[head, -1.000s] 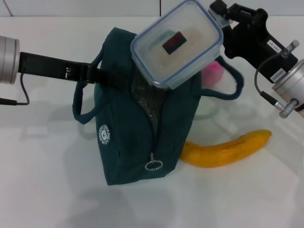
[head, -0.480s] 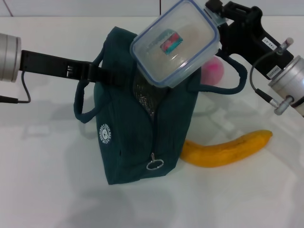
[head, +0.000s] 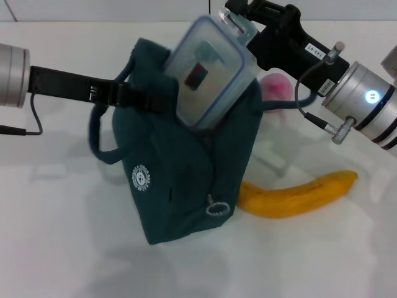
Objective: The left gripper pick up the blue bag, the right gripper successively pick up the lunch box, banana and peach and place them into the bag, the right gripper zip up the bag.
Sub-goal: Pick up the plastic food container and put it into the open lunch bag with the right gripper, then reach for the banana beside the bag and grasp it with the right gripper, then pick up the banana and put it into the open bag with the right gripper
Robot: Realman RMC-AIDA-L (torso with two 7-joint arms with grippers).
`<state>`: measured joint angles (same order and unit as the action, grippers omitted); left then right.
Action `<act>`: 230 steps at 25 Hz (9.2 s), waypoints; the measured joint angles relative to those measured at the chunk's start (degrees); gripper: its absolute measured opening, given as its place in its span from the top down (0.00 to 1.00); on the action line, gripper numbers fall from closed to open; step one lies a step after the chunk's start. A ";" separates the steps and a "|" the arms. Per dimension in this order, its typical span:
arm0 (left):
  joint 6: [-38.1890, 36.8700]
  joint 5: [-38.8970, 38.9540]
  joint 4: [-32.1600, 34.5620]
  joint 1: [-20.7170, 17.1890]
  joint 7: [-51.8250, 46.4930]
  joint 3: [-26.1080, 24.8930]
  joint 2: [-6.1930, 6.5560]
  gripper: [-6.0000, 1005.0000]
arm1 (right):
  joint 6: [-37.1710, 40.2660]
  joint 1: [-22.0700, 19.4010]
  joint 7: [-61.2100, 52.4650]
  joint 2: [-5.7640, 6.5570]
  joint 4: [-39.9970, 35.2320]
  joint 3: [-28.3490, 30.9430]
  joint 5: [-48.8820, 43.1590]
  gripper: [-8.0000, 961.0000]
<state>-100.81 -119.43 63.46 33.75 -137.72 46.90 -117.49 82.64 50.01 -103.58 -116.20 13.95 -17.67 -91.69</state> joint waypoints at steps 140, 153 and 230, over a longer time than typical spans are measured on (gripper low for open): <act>2.30 1.47 -3.78 0.01 4.43 -0.23 0.17 0.93 | 4.32 10.50 -31.86 0.01 -68.00 -89.34 -41.54 0.18; 2.37 1.59 -3.78 0.01 4.86 -0.23 0.24 0.93 | 4.19 11.34 -31.86 0.01 -67.45 -90.62 -41.44 0.21; 3.16 8.35 -5.18 -3.24 6.88 -3.22 -1.55 0.93 | 16.40 -1.54 -13.38 1.34 -74.73 -30.42 -5.51 0.49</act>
<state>-97.64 -111.08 58.27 30.50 -130.84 43.68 -119.04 99.04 48.47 -116.96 -114.86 -60.78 -48.10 -97.20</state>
